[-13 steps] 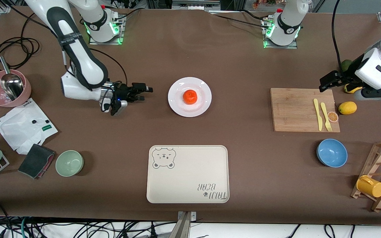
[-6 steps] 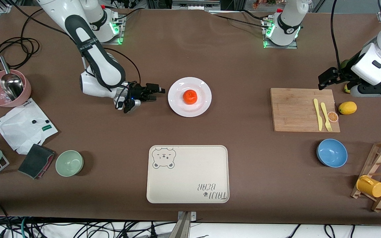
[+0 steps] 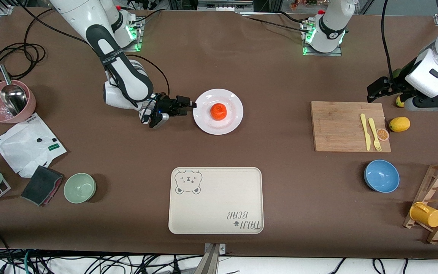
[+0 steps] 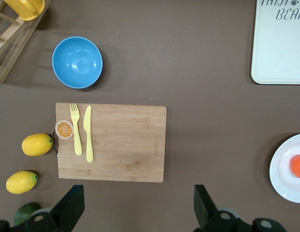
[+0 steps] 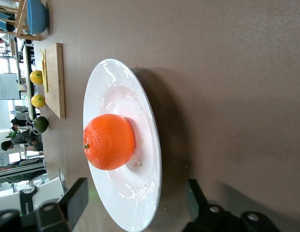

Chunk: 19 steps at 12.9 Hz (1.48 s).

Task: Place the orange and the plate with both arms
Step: 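Raise the left gripper away while the right gripper reaches the plate rim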

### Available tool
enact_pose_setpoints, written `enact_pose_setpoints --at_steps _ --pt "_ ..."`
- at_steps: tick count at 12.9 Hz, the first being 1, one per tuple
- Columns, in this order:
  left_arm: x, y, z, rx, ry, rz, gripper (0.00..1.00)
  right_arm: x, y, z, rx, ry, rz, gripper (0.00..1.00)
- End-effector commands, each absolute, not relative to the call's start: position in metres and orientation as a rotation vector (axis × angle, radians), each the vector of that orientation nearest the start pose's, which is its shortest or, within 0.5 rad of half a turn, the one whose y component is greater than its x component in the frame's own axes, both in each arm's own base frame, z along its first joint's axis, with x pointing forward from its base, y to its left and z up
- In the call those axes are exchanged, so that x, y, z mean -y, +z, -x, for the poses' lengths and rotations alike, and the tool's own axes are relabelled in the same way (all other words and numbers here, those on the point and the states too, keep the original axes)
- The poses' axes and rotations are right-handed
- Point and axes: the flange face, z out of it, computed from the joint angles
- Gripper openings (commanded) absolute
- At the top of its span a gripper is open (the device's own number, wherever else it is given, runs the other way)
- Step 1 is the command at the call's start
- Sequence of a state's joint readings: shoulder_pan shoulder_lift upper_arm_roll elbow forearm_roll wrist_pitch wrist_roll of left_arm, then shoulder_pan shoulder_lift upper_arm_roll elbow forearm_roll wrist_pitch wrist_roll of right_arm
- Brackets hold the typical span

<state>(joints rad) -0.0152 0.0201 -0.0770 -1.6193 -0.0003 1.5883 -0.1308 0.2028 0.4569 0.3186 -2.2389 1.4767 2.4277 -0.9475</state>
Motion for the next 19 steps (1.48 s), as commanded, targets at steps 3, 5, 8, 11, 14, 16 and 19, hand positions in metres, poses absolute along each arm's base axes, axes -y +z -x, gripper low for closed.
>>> enact_pose_setpoints --at_steps 3,5,8,11,14,16,19 --pt "0.052 0.601 -0.553 0.033 0.089 3.126 1.00 -0.272 0.152 -0.441 0.138 0.044 2.228 0.70" --pt "0.052 0.600 -0.552 0.031 0.106 3.124 1.00 -0.274 0.148 -0.438 0.131 0.043 2.223 0.66" --pt "0.053 0.600 -0.552 0.029 0.106 3.124 1.00 -0.283 0.144 -0.432 0.136 0.024 2.201 0.58" --pt "0.053 0.600 -0.552 0.029 0.106 3.123 1.00 -0.284 0.140 -0.431 0.139 0.029 2.201 0.52" --pt "0.053 0.600 -0.552 0.029 0.106 3.123 1.00 -0.286 0.135 -0.428 0.160 0.030 2.200 0.47" --pt "0.053 0.600 -0.552 0.029 0.106 3.123 1.00 -0.286 0.132 -0.427 0.161 0.020 2.195 0.44" --pt "0.053 0.599 -0.553 0.028 0.108 3.123 1.00 -0.286 0.131 -0.427 0.161 0.014 2.192 0.39"
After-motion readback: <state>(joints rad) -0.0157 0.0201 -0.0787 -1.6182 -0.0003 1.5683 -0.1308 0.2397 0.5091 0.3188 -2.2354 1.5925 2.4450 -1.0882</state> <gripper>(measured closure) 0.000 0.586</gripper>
